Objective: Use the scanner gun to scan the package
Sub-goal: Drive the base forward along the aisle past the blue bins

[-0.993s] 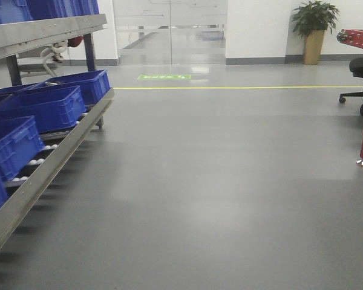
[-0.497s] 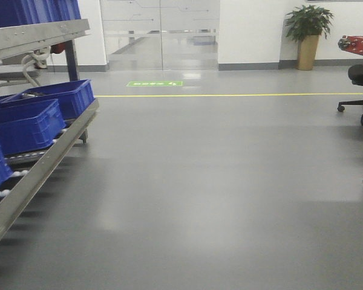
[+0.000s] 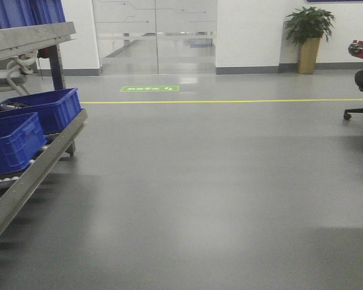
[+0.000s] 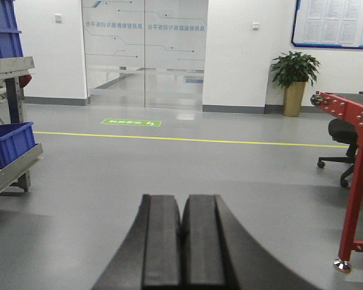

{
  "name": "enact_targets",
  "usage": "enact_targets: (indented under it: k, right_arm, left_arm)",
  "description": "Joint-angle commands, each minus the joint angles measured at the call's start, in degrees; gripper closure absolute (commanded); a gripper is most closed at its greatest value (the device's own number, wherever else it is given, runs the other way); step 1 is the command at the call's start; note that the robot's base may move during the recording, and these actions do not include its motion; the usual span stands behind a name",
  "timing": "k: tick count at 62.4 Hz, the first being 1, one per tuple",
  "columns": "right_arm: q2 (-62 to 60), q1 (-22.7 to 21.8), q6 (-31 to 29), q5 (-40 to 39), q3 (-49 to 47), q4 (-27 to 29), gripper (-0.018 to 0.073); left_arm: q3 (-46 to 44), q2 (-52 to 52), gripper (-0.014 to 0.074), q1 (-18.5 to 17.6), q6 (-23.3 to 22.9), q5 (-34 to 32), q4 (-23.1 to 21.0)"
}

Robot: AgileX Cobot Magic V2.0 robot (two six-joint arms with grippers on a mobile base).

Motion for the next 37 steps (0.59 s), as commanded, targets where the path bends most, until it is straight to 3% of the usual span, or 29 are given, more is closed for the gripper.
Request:
enact_targets:
  k: [1, 37]
  right_arm:
    - [-0.1, 0.1, 0.0, -1.0, 0.0, 0.0, 0.0728]
    - [-0.1, 0.5, 0.0, -1.0, 0.0, 0.0, 0.0728]
  left_arm:
    - [-0.1, -0.2, 0.0707, 0.1, 0.2, -1.3, 0.1]
    - [-0.1, -0.2, 0.0707, 0.0, 0.2, -1.3, 0.1]
